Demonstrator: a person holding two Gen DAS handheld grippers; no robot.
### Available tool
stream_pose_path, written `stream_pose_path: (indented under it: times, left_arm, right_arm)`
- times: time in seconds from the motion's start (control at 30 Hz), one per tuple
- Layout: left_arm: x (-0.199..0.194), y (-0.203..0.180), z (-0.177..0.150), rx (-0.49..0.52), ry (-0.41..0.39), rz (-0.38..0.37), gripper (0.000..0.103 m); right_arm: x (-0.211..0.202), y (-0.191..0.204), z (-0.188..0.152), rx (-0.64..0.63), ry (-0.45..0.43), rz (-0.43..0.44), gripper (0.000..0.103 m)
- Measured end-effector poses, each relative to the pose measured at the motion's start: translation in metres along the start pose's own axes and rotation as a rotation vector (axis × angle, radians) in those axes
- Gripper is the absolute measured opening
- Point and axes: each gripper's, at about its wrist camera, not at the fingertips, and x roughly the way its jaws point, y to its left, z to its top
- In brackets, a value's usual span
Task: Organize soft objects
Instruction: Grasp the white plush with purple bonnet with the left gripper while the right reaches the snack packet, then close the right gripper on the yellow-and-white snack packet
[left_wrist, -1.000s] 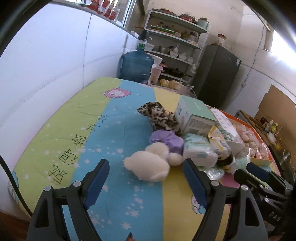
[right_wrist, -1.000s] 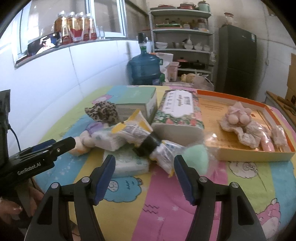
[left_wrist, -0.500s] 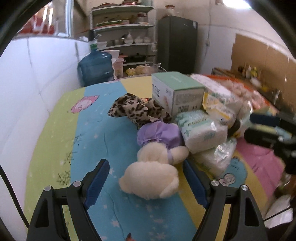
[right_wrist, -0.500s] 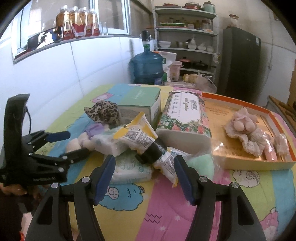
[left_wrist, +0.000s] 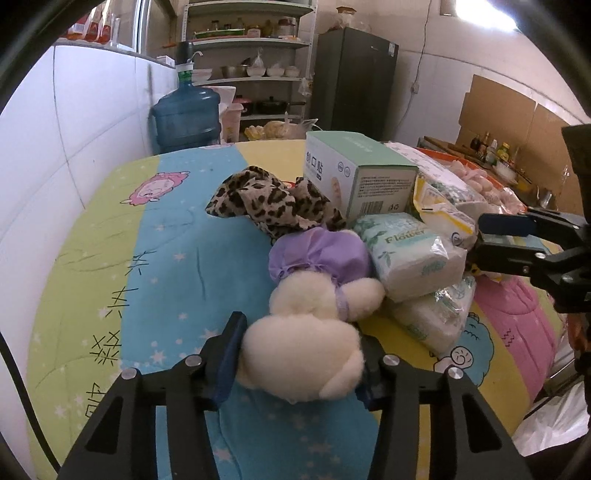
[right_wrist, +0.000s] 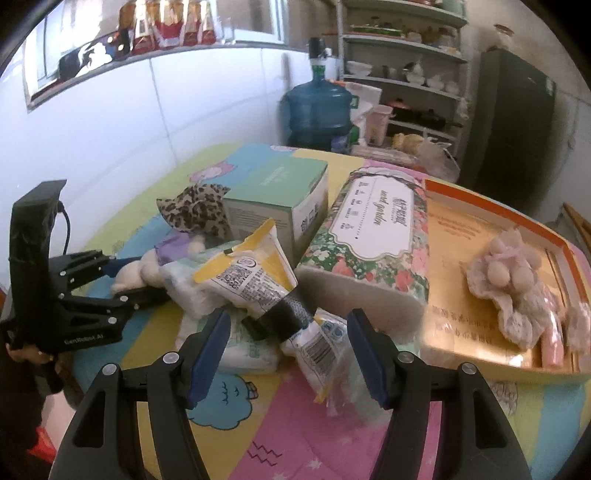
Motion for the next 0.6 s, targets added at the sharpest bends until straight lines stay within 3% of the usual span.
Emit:
stream_pose_path:
  times: [0.23, 0.6]
  left_arm:
    - [-0.008, 0.007, -0.007, -0.072, -0.026, -0.031, 0.05]
    - [-0.013, 0.004, -0.014, -0.125, -0.046, -0.05, 0.05]
  right_arm:
    - [0.017, 0.006, 0.007, -0.094, 0.054, 0.014, 0.067]
    - [0.029, 0.011, 0.01, -0.147, 0.072, -0.029, 0.052]
